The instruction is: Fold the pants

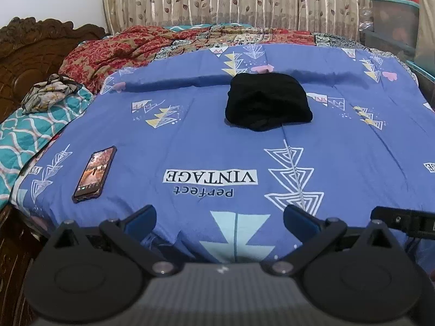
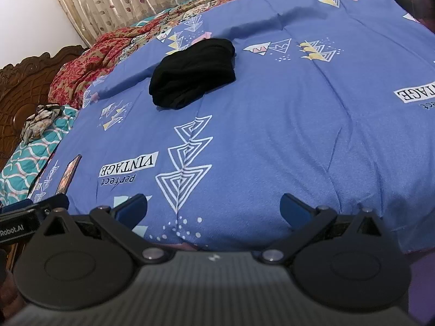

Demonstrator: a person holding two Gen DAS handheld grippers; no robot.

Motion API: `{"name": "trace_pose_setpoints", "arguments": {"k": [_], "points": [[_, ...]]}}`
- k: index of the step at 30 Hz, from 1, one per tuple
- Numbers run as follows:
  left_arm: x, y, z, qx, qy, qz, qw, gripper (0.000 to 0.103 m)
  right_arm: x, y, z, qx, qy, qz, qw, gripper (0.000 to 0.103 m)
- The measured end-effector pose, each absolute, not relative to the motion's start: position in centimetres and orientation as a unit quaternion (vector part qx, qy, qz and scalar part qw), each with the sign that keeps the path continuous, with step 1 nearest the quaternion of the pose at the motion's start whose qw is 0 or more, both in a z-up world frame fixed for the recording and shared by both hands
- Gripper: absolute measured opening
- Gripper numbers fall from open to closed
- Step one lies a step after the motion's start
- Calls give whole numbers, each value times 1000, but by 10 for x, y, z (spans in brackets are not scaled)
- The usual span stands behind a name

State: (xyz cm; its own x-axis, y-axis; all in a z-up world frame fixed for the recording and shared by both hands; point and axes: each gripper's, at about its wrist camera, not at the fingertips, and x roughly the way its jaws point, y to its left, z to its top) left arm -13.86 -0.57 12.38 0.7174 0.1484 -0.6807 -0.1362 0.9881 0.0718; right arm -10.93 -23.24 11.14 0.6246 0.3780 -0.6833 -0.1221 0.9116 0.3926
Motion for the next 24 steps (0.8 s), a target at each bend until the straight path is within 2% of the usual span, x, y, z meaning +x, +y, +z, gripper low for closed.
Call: {"name": "trace_pose_setpoints", "arguments": {"k": [12,20,24], "points": [[-138,-5,121,-8,391,68,918,103,-110,-231,111,161,413,140,886,103],[-133,-11,120,21,388,81,918,103,-111,-233,107,166,415,138,884,103],[-132,-13,124,60,356,109,926,103,-110,-235,107,168,416,138,883,103]]}}
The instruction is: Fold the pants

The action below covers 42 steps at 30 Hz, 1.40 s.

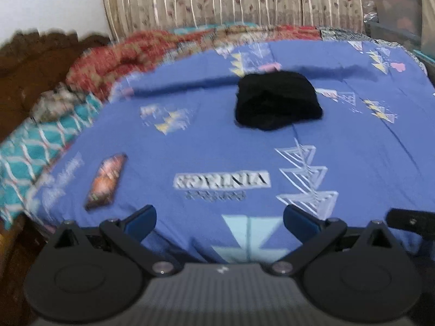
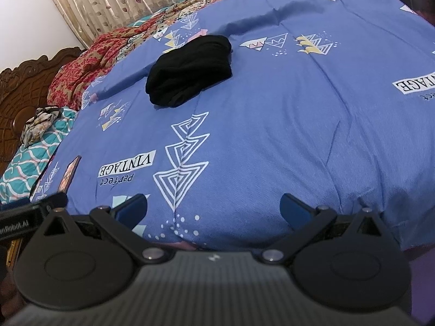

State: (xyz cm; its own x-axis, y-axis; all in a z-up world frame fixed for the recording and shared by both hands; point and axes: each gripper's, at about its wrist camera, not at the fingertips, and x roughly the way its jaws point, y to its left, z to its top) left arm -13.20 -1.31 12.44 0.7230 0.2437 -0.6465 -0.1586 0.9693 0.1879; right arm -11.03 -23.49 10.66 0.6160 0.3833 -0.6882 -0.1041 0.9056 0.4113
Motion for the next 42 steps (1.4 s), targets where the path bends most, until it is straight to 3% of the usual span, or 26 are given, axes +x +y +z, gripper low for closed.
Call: {"name": "trace_pose_setpoints", "arguments": {"k": [9,42], "points": [[-128,-29,120,111,359,116,919,103,-108,-237,105,169,418,139,881,103],[-123,-22,99,68,435,94,893,103,-109,-239,104,171,419,140,881,103]]}}
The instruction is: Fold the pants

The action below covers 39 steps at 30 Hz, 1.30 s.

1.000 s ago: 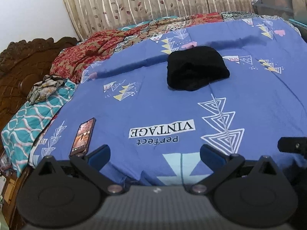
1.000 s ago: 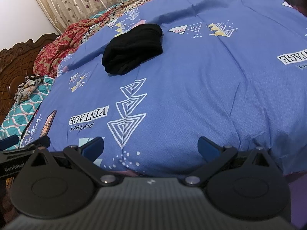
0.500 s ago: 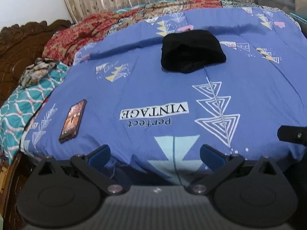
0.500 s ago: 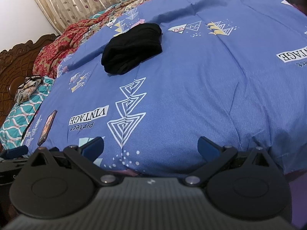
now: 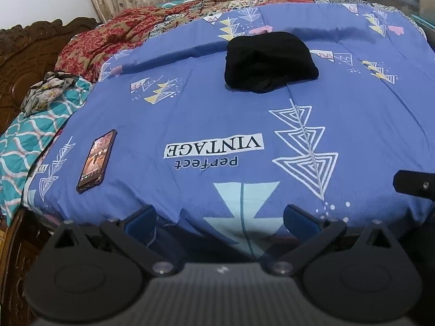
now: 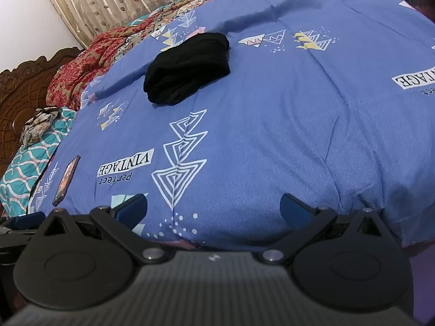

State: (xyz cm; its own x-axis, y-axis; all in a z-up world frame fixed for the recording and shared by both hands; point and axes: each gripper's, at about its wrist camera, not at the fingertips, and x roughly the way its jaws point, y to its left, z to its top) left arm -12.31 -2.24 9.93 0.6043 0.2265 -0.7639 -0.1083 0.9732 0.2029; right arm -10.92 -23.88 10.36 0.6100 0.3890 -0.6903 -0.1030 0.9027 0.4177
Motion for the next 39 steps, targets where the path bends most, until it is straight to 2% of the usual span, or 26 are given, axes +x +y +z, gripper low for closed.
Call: {"name": "trace_pose_setpoints", "arguments": {"k": [7,17,22,26,39], "points": [[-114,-22,111,55,429,78,898,103,-105,-240,117,155,398,126,895,103],[-101,-36,145,9,395,41,917,103,-97,-240,180,135,322,92,933,103],[-105,-34,136,-4,412,44,910,103,-110,-238,164,175,332,76,924,103],[-107,-27,134,-16,419,55,906,103,-108,-229,153,166,360,77,915,103],[-111,-31,135,0,410,58,910,103,-112,-216,158,147,350,85,921,103]]}}
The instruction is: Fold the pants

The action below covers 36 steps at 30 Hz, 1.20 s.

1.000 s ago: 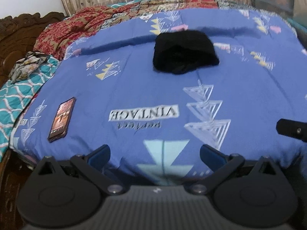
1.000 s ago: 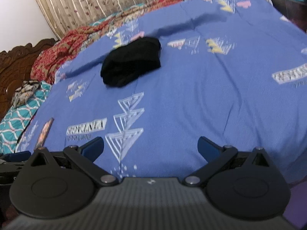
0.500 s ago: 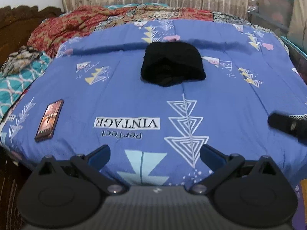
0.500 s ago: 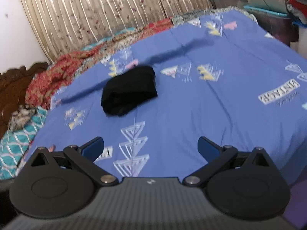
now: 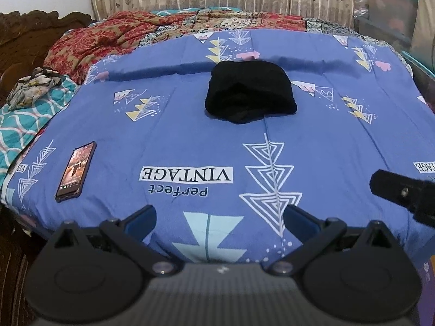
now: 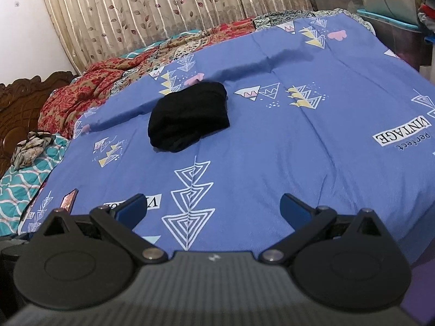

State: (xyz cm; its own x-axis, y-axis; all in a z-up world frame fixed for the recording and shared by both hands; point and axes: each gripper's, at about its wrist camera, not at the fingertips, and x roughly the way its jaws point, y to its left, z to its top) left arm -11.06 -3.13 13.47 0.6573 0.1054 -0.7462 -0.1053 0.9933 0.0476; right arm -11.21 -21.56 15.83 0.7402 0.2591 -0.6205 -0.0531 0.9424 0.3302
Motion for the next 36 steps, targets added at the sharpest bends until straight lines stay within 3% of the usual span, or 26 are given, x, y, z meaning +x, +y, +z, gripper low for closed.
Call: {"name": "trace_pose_setpoints", "arguments": {"k": [36], "points": [[-111,-38,126,3,427,51,903,103,-116,-212,160,151,343,87,923,103]]}}
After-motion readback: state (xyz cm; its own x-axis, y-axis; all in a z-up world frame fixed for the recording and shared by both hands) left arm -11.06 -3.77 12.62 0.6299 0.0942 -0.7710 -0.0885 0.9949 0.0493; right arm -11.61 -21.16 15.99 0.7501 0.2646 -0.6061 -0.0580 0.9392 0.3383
